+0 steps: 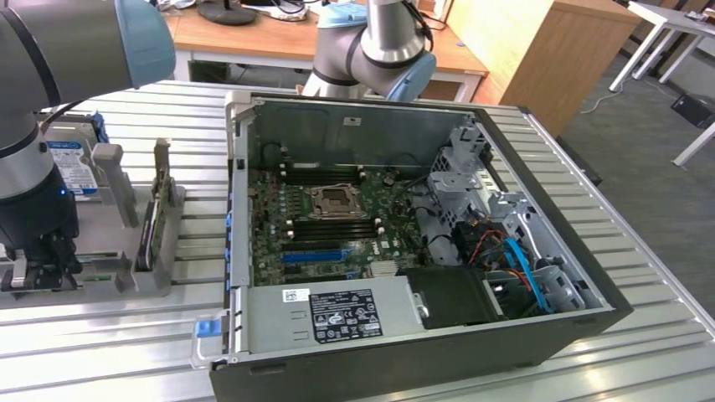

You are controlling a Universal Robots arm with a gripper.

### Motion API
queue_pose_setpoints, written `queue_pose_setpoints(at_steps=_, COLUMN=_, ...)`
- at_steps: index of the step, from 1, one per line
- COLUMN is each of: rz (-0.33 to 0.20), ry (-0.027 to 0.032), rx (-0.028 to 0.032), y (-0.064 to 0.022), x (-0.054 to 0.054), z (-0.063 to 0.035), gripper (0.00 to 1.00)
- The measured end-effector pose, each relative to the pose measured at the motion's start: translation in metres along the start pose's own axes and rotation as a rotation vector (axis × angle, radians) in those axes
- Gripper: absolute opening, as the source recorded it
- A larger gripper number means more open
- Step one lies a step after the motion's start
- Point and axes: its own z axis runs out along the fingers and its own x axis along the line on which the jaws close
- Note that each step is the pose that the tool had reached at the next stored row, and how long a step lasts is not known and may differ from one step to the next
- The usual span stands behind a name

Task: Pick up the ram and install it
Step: 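Pick up the ram and move it above insertion slot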

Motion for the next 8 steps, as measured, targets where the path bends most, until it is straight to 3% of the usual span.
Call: queue_pose_setpoints(at_steps=8, rz=0.000, ry=0.0000, rx=0.0000, y=0.0000, x=0.0000, z=0.0000, gripper=0.29)
